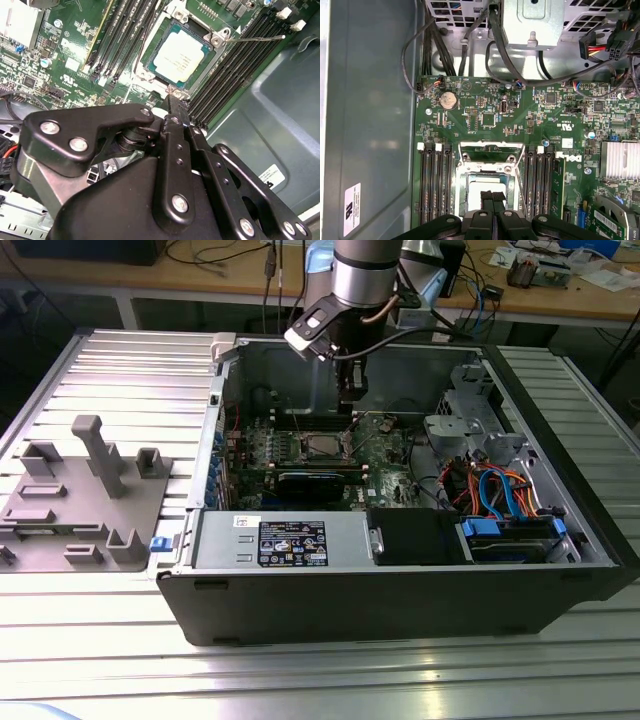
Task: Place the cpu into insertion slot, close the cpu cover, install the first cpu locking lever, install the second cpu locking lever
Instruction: 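Close the cpu cover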
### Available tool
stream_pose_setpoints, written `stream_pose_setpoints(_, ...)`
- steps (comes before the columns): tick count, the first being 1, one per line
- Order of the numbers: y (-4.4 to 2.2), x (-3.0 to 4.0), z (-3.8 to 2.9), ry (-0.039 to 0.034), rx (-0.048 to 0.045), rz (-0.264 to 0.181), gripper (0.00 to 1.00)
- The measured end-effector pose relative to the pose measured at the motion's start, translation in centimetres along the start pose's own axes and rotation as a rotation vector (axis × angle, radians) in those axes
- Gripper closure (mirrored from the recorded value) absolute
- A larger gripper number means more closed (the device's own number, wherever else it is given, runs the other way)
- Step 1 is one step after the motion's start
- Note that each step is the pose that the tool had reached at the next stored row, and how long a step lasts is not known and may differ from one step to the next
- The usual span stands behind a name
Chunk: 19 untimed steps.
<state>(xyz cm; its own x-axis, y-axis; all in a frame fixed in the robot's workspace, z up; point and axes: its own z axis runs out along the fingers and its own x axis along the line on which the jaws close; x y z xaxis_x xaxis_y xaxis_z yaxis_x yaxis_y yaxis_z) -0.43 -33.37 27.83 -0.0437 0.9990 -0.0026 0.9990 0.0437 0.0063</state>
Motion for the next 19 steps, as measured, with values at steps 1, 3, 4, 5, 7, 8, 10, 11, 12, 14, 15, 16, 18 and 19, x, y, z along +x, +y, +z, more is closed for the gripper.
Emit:
stream_pose_setpoints(1,0.04,0.00,0.00,0.0001,0.0001,0.000,0.89)
stream_pose_setpoints(3,0.18,-0.01,0.00,0.0000,0.0000,0.000,0.89)
stream_pose_setpoints(4,0.25,-0.01,0.00,0.0000,0.0000,0.000,0.89)
stream_pose_setpoints(5,0.34,-0.01,0.00,0.0000,0.0001,0.000,0.89)
stream_pose_setpoints(7,0.46,-0.02,0.00,0.0000,0.0000,0.000,0.89)
stream_pose_setpoints(8,0.52,-0.02,0.00,0.0000,0.0000,0.000,0.89)
stream_pose_setpoints(10,0.61,-0.03,0.00,0.0000,0.0000,0.000,0.89)
stream_pose_setpoints(11,0.64,-0.03,0.00,0.0000,0.0000,0.000,0.89)
stream_pose_setpoints(12,0.66,-0.03,0.00,0.0000,0.0000,0.000,0.89)
stream_pose_setpoints(14,0.71,-0.03,0.00,0.0000,0.0000,0.000,0.89)
stream_pose_setpoints(15,0.76,-0.03,0.00,0.0000,0.0000,0.000,0.89)
stream_pose_setpoints(16,0.84,-0.04,0.01,0.0000,0.0000,0.000,0.89)
stream_pose_setpoints(18,0.98,-0.04,0.01,0.0000,0.0001,0.000,0.89)
stream_pose_setpoints(19,1.03,-0.04,0.01,0.0000,0.0000,0.000,0.89)
